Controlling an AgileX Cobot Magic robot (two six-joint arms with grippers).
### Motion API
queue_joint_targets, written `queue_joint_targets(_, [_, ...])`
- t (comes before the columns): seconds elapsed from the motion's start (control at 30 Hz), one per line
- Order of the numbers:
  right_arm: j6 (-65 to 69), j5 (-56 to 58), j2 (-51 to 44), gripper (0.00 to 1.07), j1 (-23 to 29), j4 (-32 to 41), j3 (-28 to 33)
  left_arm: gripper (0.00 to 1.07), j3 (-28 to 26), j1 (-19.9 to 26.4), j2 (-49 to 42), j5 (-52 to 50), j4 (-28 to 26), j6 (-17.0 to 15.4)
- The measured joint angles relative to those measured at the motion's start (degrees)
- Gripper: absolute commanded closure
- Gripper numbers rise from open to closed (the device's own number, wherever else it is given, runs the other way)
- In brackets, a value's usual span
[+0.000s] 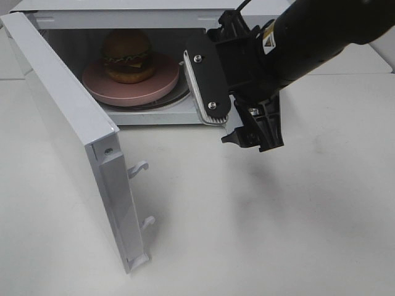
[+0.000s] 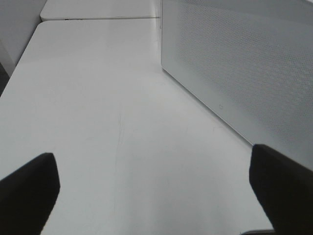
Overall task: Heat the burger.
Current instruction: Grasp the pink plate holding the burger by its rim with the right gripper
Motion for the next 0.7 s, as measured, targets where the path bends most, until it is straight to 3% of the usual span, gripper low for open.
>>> queue_joint_targets(0.7, [0.23,-5.67,13.46,0.16,0.17,-1.32,-10.6,0.08,0.0,0.0,0.0,0.0,0.0,0.0])
